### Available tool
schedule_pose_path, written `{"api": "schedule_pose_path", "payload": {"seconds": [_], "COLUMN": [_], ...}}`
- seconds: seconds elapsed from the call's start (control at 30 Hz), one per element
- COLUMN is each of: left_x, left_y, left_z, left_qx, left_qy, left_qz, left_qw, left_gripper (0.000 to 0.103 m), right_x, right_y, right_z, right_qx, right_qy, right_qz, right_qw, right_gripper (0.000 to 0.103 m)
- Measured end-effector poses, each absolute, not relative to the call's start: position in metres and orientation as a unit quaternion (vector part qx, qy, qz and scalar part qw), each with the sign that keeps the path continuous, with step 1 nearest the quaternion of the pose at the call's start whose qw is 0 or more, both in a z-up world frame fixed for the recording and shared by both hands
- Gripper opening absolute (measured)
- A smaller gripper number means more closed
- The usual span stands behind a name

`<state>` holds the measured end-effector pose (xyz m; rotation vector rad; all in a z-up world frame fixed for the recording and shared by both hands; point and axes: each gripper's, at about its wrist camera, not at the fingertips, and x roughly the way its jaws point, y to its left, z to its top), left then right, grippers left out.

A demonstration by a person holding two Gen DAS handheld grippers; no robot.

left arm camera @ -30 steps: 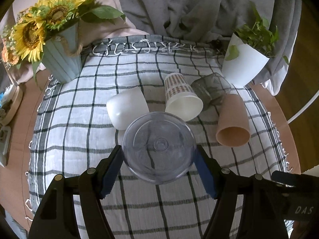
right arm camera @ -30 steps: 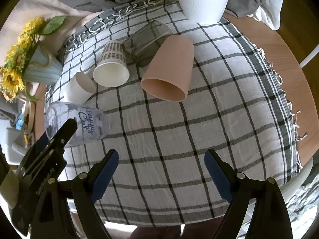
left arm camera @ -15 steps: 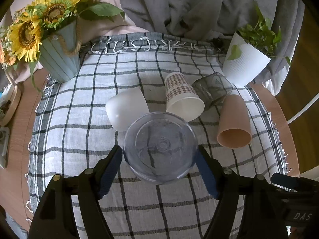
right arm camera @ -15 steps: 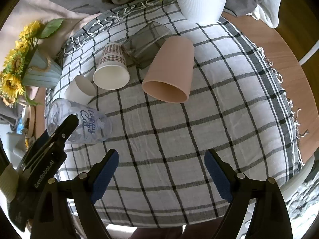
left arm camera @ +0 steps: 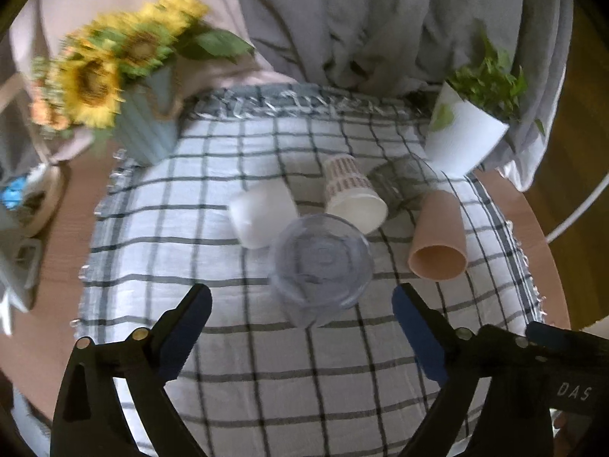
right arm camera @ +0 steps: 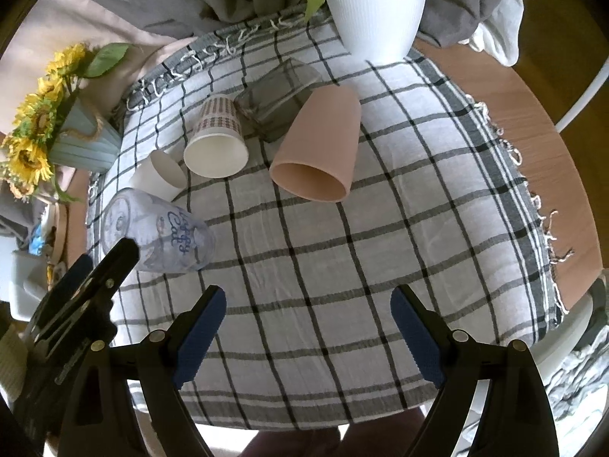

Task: Flip cup upside down
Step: 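Lower the inverted jar onto the cloth, open and withdraw the left tool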

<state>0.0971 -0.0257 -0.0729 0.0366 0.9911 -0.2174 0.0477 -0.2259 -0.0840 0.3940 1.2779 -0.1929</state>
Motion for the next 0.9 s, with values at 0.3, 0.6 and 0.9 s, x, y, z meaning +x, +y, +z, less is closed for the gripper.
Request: {"api": "schedule_pose_path", "payload": {"seconds": [0.3,0.6,0.9], "left_x": [0.073,0.049,0.026], "left_y": [0.008,0.028,0.038], "left_z": [-0.047,-0.024,-0.010], "left_qx": [-0.005,0.004,0.011], "left_qy": [0.471,0.455,0.435], "left_qz": [-0.035,0.006,0.023], "left_qw": [0.881,0.891,0.900], "left_gripper": [0.102,0.102,0.103], "right_x": [0.033,0.023,0.001], "right_y": [-0.212,-0.186,-0.168], "right_z": [-0.046,-0.012,0.009], "right_qx": [0.161,0.129,0.088], "right_qy": [0.543,0.501,0.462], "right_qz": [-0.076,-0.039,-0.036], "right_qw": [0.821,0.855,0.882], "right_gripper": [0.097,0.097,0.097]}}
